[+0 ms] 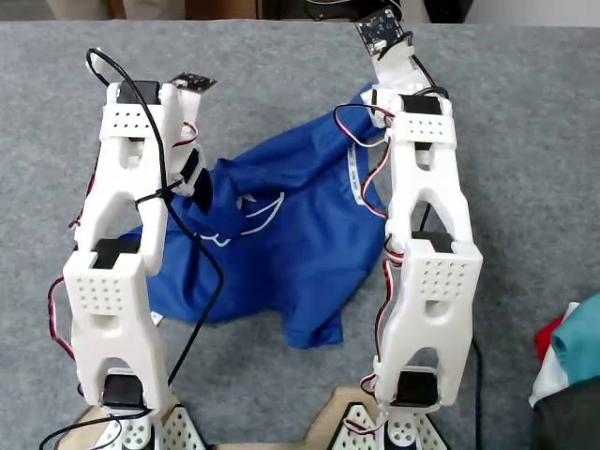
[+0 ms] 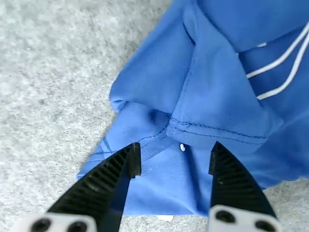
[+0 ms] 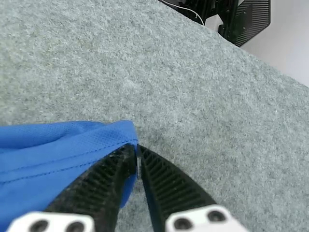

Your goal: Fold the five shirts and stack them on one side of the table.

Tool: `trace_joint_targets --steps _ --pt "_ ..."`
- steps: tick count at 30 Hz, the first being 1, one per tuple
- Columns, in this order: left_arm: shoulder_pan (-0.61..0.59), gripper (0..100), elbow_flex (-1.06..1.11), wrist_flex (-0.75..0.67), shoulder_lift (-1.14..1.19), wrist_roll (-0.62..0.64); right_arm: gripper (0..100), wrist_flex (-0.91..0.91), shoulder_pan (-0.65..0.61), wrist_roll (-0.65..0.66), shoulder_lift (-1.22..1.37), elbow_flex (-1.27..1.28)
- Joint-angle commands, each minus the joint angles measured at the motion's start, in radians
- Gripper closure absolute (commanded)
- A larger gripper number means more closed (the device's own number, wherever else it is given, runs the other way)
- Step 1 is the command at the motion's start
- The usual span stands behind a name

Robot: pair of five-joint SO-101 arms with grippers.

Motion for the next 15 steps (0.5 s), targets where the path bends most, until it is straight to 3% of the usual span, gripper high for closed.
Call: trace_joint_targets --steps 1,15 --pt "-0.003 76 0.000 -0.044 -0.004 0.023 99.3 -0.018 -0.013 0.011 -0.005 -0.025" --pt "0.020 77 -0.009 -0.052 0.074 0.025 99.3 -0.018 -0.013 0.011 -0.005 -0.027"
